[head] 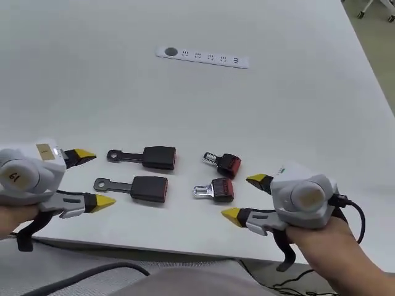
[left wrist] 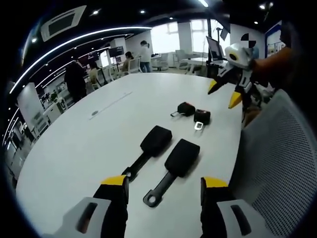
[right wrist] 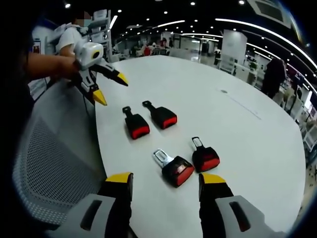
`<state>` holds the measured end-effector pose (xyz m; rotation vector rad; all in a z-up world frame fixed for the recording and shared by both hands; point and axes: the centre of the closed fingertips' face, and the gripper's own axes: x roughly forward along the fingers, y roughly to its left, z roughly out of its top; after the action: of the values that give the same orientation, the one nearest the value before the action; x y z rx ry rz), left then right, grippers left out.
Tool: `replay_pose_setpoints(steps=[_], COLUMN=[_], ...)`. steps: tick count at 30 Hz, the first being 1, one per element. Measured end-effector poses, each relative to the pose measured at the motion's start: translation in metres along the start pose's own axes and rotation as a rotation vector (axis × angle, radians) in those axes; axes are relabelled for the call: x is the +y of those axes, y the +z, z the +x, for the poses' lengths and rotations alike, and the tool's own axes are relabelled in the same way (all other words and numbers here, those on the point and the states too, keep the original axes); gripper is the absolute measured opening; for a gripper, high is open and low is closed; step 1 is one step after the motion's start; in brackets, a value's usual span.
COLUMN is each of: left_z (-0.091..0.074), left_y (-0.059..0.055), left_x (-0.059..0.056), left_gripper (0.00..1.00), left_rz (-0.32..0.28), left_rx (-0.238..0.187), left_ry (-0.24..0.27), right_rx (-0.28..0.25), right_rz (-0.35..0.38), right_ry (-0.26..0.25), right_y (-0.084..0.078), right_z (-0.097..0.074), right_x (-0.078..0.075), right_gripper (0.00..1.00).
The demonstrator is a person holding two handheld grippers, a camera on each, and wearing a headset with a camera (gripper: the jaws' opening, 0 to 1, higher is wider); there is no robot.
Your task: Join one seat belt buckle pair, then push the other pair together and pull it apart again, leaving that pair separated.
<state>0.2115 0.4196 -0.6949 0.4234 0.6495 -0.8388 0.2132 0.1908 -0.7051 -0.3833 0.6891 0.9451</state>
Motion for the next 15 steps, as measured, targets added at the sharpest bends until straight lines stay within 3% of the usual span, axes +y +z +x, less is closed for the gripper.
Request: replay_pose_setpoints(steps=[4, 15], left_z=[0.006, 0.028], left_y=[0.005, 0.011], left_x=[-0.004, -0.021], left_gripper=[0.55, 0.47], left_rz=[-0.006, 0.055], left_rx=[-0.014, 0.004], left_ry=[-0.016, -0.097], right_rx=[0.009, 0.029], right_rz=[-0.023, -0.092], right_ry=[0.005, 0.047], right_y=[0.001, 0.001], right_z=[0.003, 0.013], right_x=[0.000, -0.001], right_gripper=[0.52, 0.46])
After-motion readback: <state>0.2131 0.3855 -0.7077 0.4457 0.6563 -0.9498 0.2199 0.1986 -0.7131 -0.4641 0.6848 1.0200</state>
